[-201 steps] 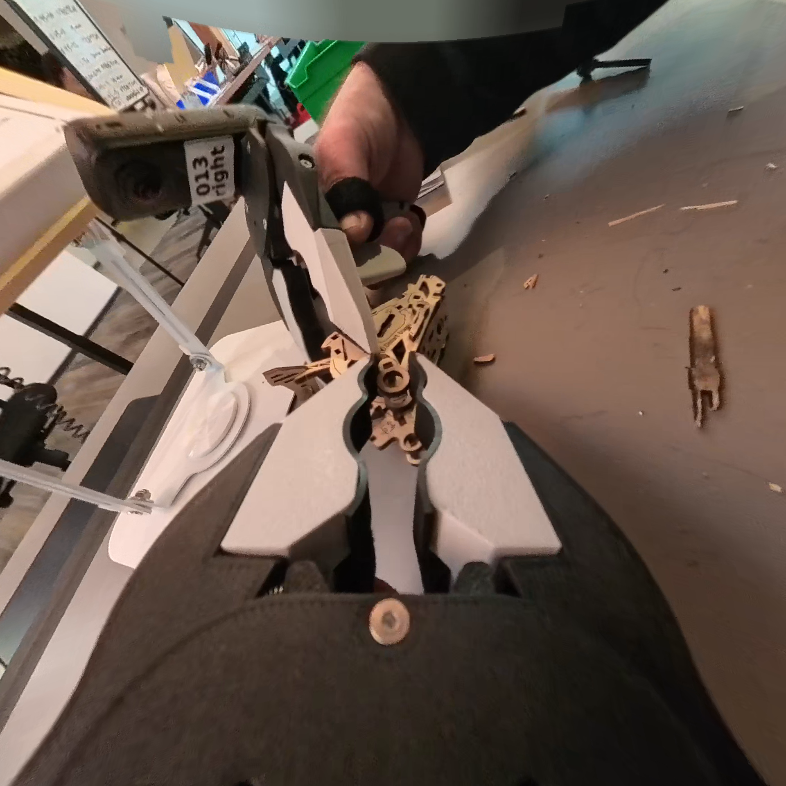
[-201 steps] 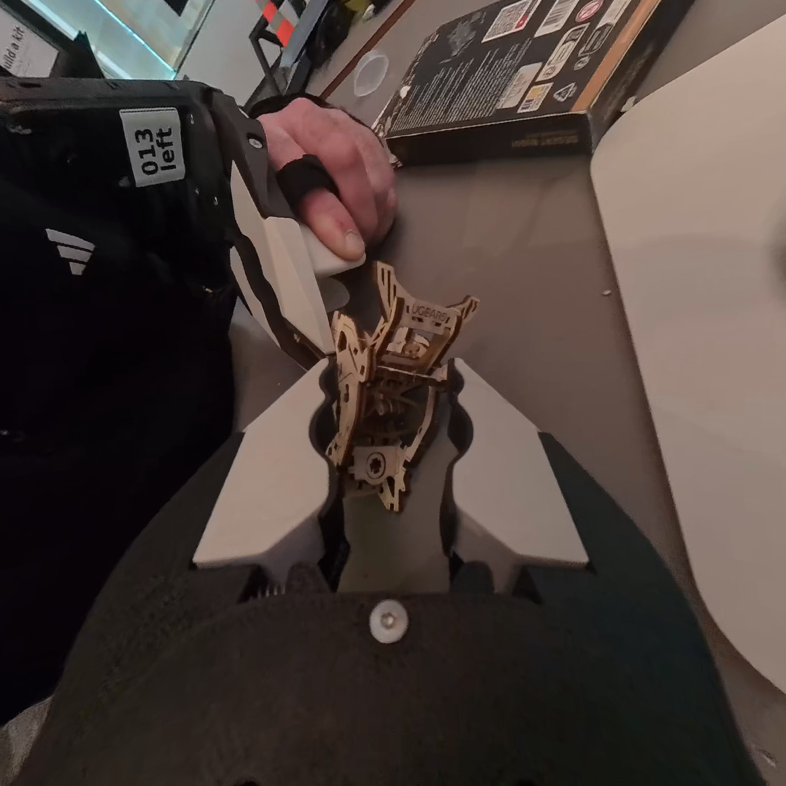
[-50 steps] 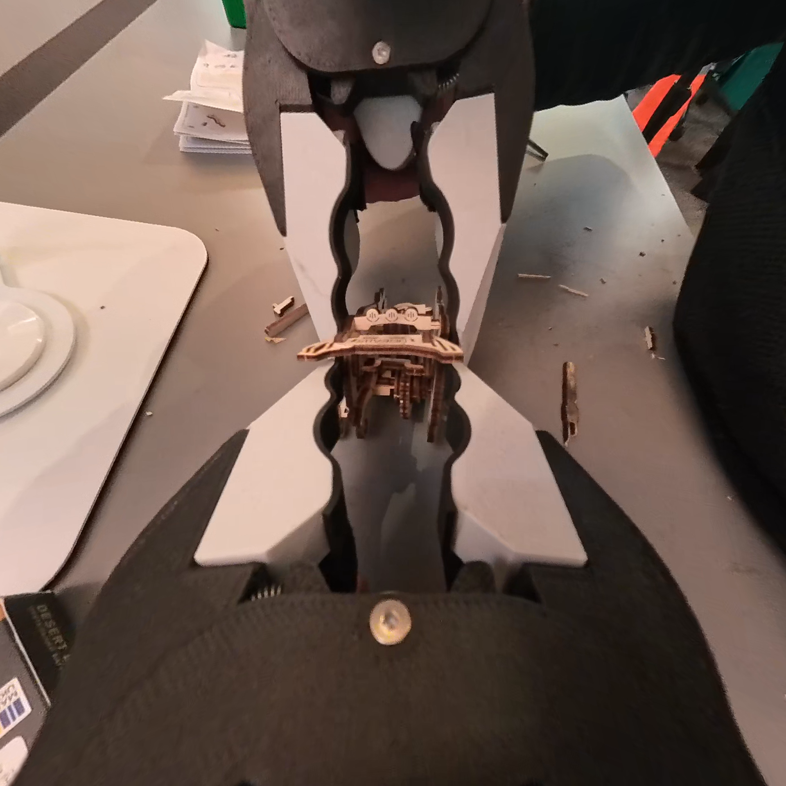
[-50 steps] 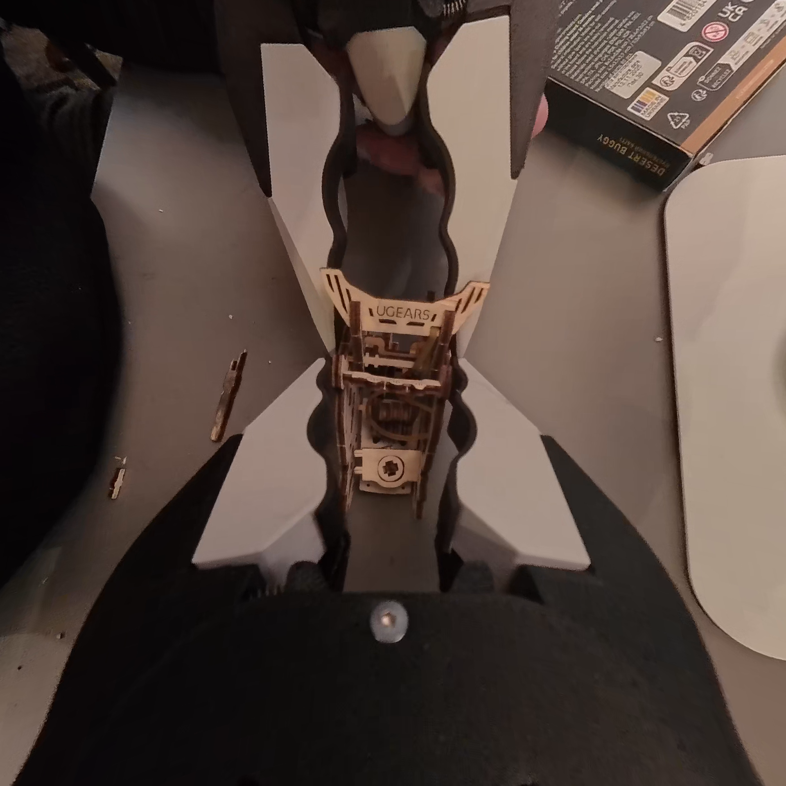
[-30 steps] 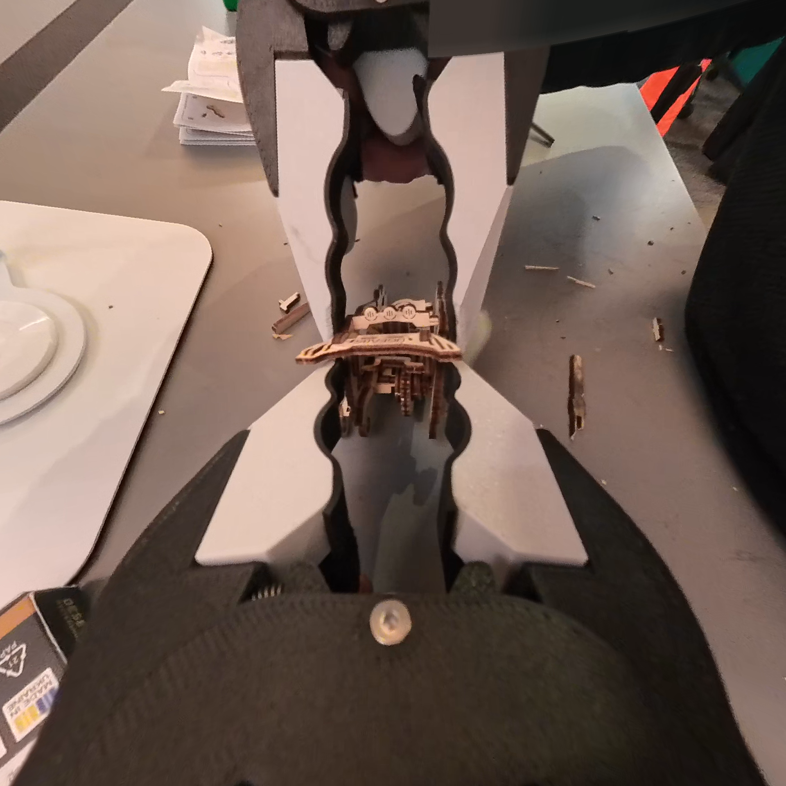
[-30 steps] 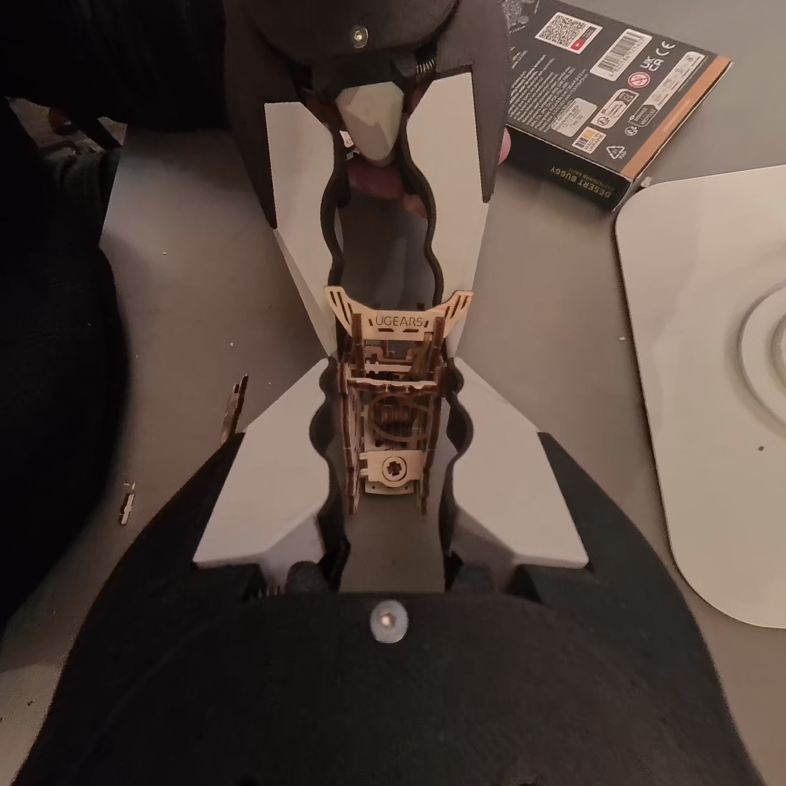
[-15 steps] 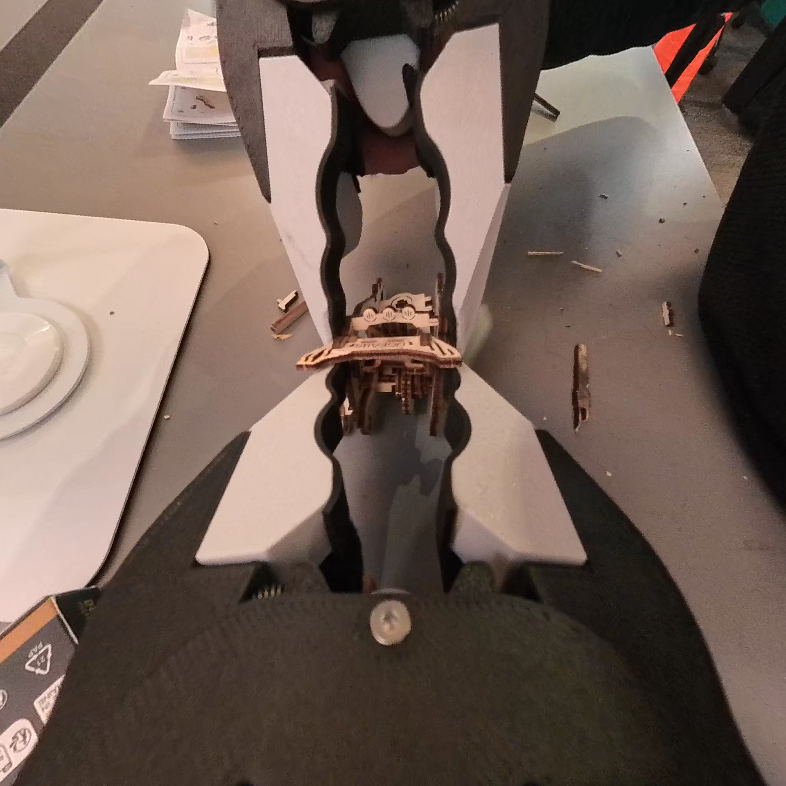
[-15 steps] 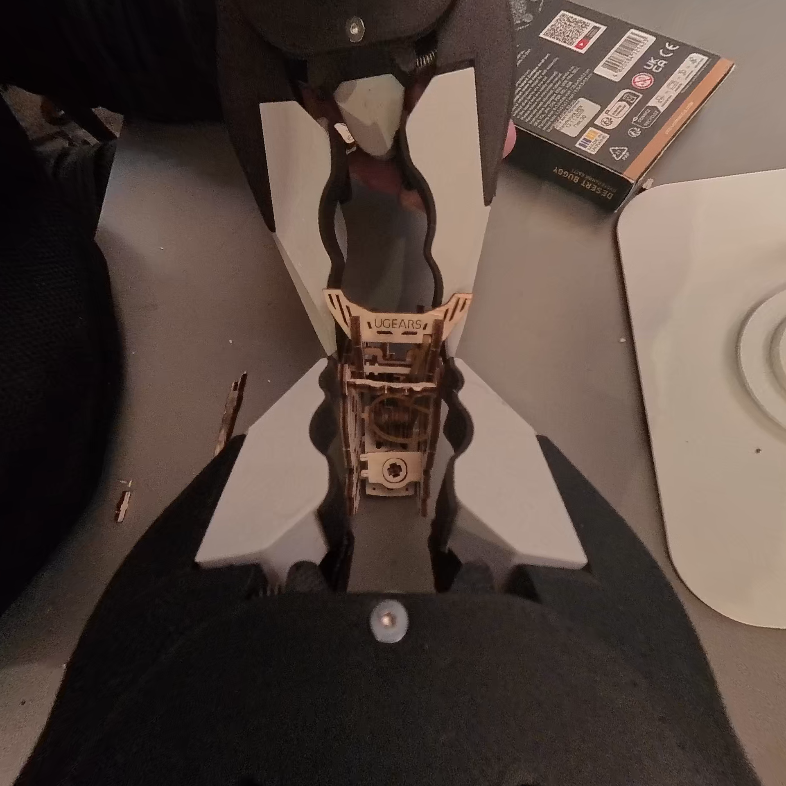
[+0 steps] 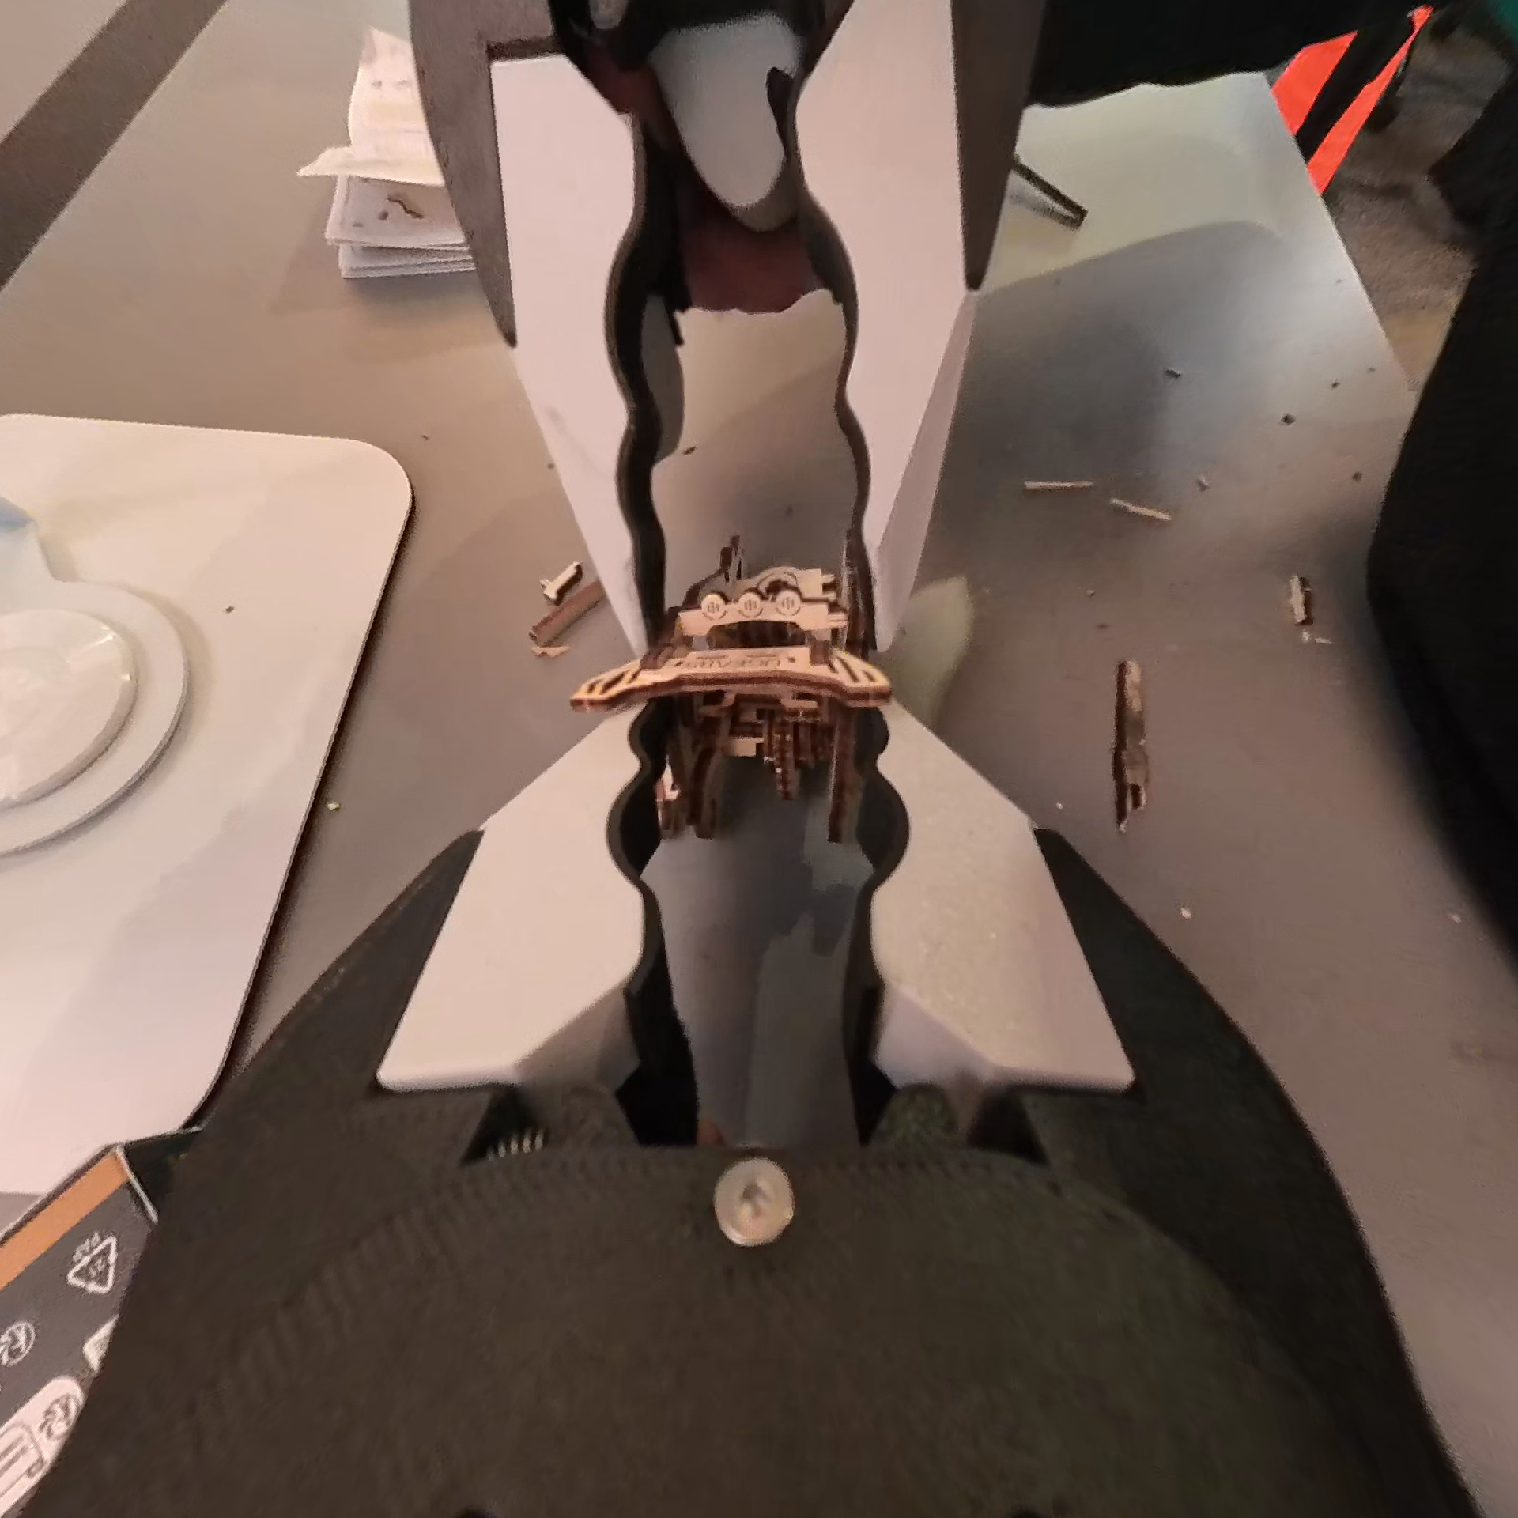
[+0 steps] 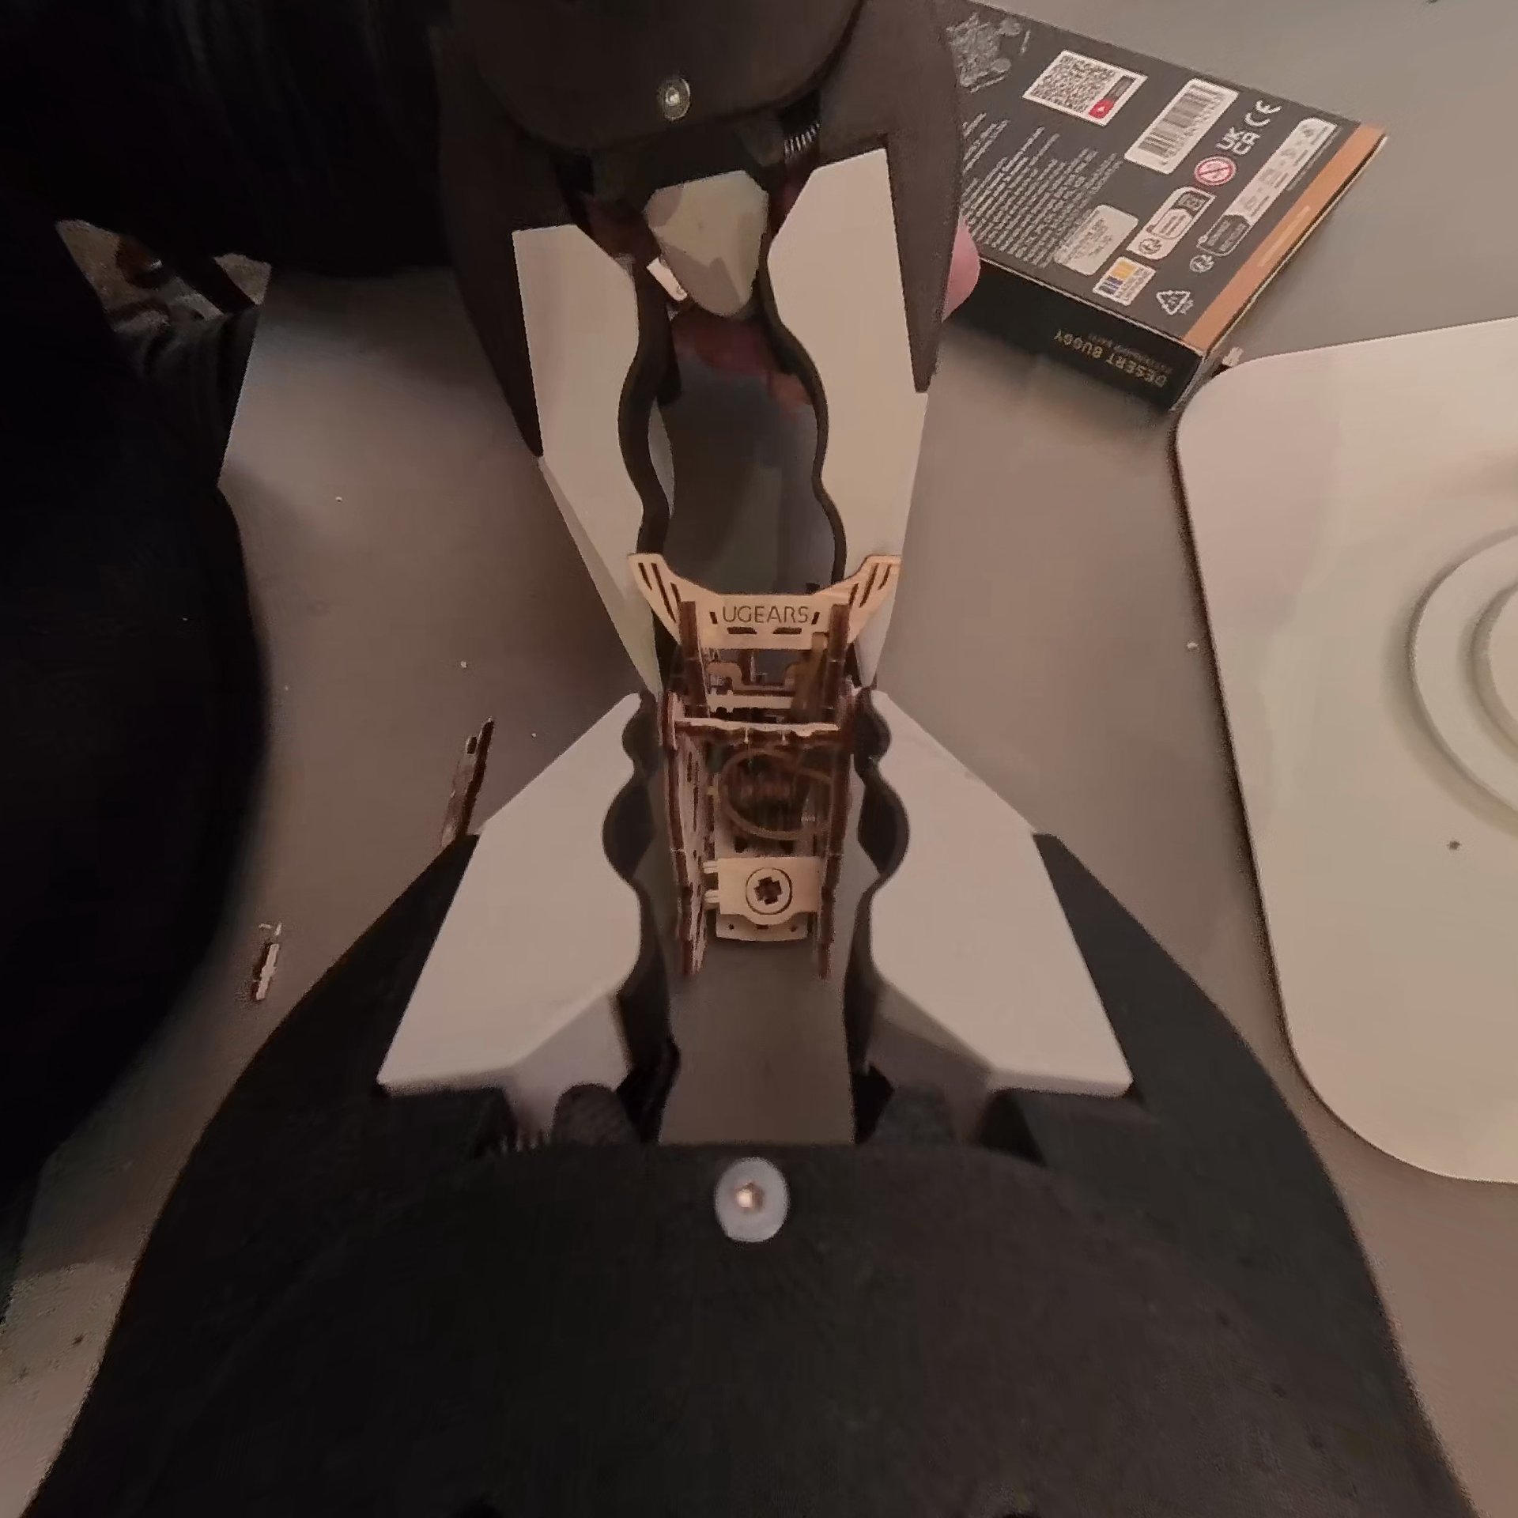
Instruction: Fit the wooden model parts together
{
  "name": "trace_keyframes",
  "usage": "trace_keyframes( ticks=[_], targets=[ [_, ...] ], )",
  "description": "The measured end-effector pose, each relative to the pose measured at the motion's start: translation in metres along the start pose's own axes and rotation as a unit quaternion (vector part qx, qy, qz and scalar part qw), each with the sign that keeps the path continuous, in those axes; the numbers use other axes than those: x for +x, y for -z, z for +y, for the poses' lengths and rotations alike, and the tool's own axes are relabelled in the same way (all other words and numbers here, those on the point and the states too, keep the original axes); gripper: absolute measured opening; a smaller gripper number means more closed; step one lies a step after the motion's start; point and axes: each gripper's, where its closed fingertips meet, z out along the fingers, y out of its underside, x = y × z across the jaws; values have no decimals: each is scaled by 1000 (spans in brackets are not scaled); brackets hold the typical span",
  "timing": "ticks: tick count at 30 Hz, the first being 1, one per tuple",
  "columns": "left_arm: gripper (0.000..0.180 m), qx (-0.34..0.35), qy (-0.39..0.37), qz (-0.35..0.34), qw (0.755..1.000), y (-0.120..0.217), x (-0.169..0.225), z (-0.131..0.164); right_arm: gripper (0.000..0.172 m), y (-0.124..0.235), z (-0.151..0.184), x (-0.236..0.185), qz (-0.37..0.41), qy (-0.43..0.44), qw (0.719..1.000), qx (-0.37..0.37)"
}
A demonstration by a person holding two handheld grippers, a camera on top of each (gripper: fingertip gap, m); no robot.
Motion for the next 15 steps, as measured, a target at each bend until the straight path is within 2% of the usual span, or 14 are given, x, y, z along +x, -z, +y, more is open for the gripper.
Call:
trace_keyframes(
  ticks=[1,15],
  targets=[
    [43,-5,-5,-1,1000,0,0,1,45,-1,0,0,3,2,1000,2],
    [42,-21,-14,-6,1000,-1,0,1,43,-2,0,0,4,11,1000,-5]
  ],
)
